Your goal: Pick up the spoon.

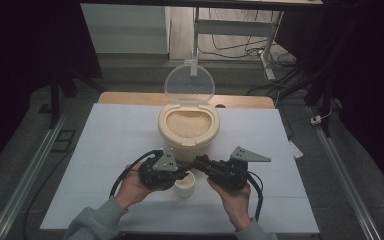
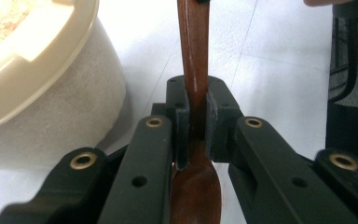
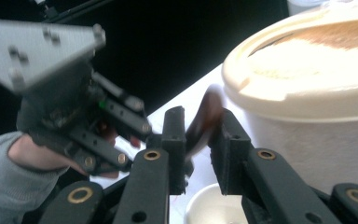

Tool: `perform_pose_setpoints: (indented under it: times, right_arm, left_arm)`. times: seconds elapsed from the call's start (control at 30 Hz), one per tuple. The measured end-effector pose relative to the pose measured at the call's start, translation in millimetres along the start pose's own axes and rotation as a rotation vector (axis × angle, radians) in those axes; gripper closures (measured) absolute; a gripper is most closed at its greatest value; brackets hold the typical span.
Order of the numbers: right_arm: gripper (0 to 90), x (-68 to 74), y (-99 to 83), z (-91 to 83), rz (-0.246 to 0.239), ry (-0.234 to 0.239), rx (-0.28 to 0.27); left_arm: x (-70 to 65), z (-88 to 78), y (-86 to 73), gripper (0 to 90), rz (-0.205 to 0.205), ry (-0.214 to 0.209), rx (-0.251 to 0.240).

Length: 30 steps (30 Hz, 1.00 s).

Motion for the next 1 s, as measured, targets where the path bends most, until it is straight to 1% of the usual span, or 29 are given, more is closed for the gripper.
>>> perform_pose_setpoints:
  times: [0.03, 0.07, 0.1, 0.17, 0.23, 0.33, 0.53, 0.6, 0.63, 0.7, 0.73, 0.77, 0.8, 0.83, 0.9, 0.93, 1.0]
  right_arm:
    - [79.6, 3.8, 3.1, 1.2, -0.009, 0.005, -0.011]
    - [79.6, 3.8, 3.1, 1.2, -0.009, 0.005, -0.011]
    - [79.8, 5.7, 5.8, 0.8, -0.028, -0.004, -0.016]
    - [80.1, 6.0, 6.2, 0.3, -0.027, -0.003, -0.024]
    - [81.2, 6.4, 5.9, 0.3, -0.018, 0.005, -0.024]
    - [83.1, 7.0, 5.4, 0.9, -0.002, 0.02, -0.033]
    - [83.6, 7.1, 8.3, -1.5, 0.017, 0.035, -0.061]
    - [83.7, 7.1, 9.7, -2.3, 0.028, 0.038, -0.076]
    - [83.7, 6.5, 12.4, -4.4, 0.031, 0.036, -0.096]
    - [83.7, 4.9, 16.9, -8.3, 0.031, 0.035, -0.114]
    - [83.7, 4.9, 16.9, -8.3, 0.031, 0.035, -0.114]
    - [83.7, 3.0, 21.5, -13.1, 0.027, 0.03, -0.133]
    - [83.7, 1.9, 23.4, -15.3, 0.025, 0.028, -0.14]
    - [83.7, 1.9, 23.4, -15.3, 0.025, 0.028, -0.14]
    - [83.7, -0.5, 26.5, -19.3, 0.023, 0.022, -0.153]
    - [83.7, -2.3, 29.0, -22.7, 0.026, 0.018, -0.166]
    - [83.7, -3.2, 30.2, -24.4, 0.023, 0.017, -0.172]
  left_arm:
    - [-0.1, -0.1, -0.5, 81.0, 0.001, -0.003, 0.001]
    - [-0.2, -0.2, -0.7, 81.0, 0.002, -0.003, 0.001]
    - [-0.7, -0.8, -0.2, 81.1, 0.0, -0.007, -0.004]
    - [-1.2, -1.4, 0.0, 81.1, 0.002, -0.008, -0.003]
    - [-1.2, -0.6, -0.6, 81.0, 0.003, -0.01, 0.001]
    - [-1.2, 0.7, -1.0, 81.0, 0.009, -0.002, 0.005]
    - [-2.0, -2.5, 1.9, 80.3, -0.002, -0.016, -0.024]
    - [-2.4, -4.3, 3.3, 79.4, -0.016, -0.016, -0.044]
    - [-1.9, -5.5, 3.8, 70.6, -0.022, -0.003, -0.052]
    - [-0.2, -8.6, 3.8, 59.2, -0.039, 0.026, -0.071]
    - [0.3, -11.0, 3.2, 59.2, -0.049, 0.031, -0.083]
    - [1.1, -14.3, 2.5, 48.1, -0.062, 0.044, -0.1]
    - [2.3, -18.5, 1.7, 43.7, -0.077, 0.061, -0.122]
    - [2.9, -23.2, 0.5, 43.7, -0.091, 0.069, -0.142]
    - [4.5, -33.0, -3.1, 38.1, -0.119, 0.076, -0.174]
    - [5.9, -37.7, -5.7, 33.7, -0.133, 0.085, -0.188]
    - [8.7, -46.6, -13.5, 32.8, -0.163, 0.089, -0.21]
Point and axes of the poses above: each handheld gripper's, and its own axes: z roughly forward along the jaws, y roughly out of its top, x roughly to its left, the point moved 8 cm from there along z, roughly forward along the jaws, and after that the axes turned 14 degrees about -z, right-handed, at the moved point
